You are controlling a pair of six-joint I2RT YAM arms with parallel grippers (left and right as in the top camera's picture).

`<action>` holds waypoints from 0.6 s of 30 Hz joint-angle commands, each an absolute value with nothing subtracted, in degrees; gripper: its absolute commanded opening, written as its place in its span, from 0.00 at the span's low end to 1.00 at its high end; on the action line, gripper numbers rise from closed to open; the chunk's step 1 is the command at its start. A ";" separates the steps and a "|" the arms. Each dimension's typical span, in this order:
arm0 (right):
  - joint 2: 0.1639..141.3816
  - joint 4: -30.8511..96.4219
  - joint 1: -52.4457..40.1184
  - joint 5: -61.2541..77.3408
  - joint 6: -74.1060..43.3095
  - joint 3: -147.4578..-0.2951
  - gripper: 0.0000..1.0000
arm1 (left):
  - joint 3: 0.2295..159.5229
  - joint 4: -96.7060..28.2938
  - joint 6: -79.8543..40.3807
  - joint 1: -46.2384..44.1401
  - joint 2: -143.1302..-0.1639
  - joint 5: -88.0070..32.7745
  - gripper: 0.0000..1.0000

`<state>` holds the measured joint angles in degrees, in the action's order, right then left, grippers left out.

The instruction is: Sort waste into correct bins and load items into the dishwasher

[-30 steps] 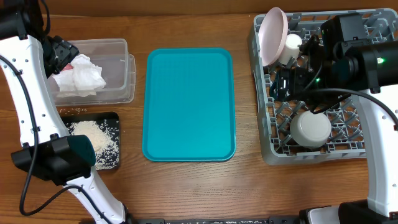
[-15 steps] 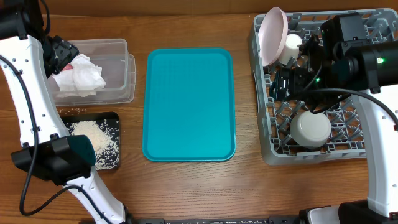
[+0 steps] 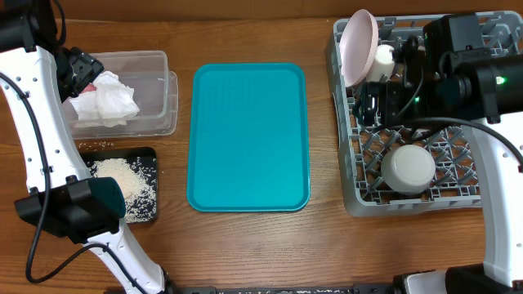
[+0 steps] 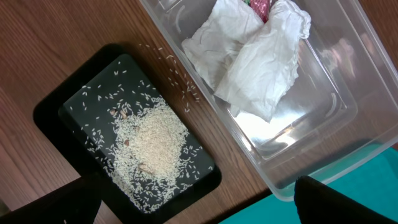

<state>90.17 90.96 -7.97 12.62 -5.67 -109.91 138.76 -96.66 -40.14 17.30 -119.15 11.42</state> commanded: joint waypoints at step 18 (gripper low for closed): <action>48.31 57.67 -5.96 12.08 0.95 -65.23 1.00 | 139.59 -96.79 -40.05 17.34 -117.97 12.43 1.00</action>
